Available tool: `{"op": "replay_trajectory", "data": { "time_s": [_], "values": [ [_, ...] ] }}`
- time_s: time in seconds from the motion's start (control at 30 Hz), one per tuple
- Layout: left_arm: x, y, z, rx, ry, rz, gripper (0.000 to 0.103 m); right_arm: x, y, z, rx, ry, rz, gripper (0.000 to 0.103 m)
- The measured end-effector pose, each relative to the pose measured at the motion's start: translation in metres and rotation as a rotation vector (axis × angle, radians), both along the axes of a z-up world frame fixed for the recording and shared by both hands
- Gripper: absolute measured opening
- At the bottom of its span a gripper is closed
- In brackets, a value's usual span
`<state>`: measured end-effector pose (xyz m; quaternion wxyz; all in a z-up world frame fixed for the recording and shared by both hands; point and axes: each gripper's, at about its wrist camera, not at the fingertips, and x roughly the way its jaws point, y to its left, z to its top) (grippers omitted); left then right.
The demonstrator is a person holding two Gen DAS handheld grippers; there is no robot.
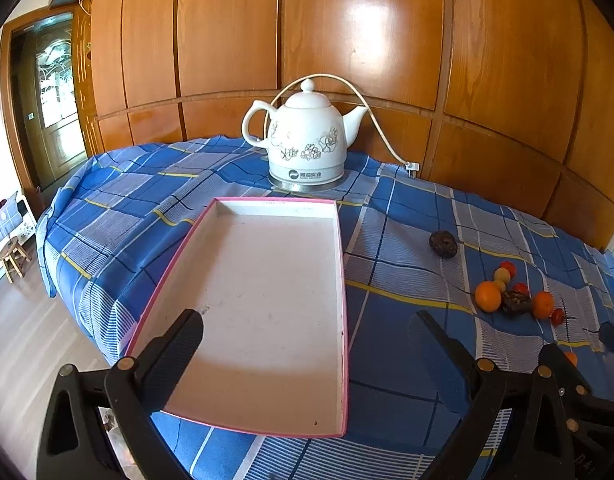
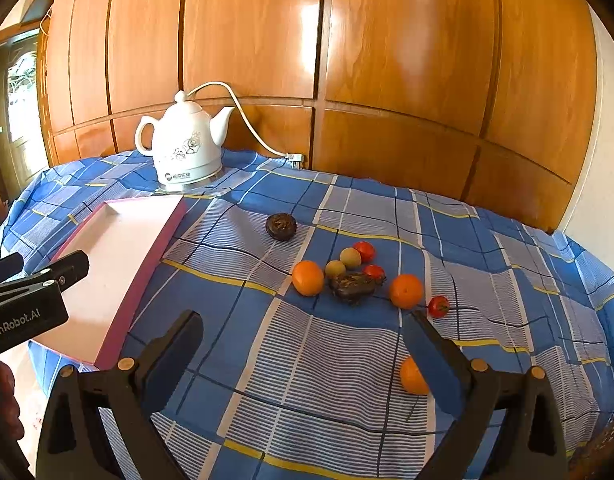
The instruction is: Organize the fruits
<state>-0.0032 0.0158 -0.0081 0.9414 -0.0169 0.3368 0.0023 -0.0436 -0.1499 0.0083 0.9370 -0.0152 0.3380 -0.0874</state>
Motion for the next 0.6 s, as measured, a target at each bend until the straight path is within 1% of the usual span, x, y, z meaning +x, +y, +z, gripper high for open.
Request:
{"op": "replay_trajectory", "data": {
  "time_s": [0.13, 0.4, 0.6],
  "values": [
    [0.001, 0.001, -0.004, -0.001, 0.008, -0.001, 0.103, 0.001, 0.000, -0.002, 0.009, 0.000, 0.005, 0.101],
    [0.001, 0.001, -0.006, 0.001, 0.011, -0.007, 0.103, 0.001, 0.009, -0.003, 0.002, -0.010, 0.051, 0.101],
    [0.002, 0.001, -0.006, -0.001, 0.009, -0.011, 0.103, 0.001, 0.010, -0.004, 0.006, -0.013, 0.054, 0.101]
  ]
}}
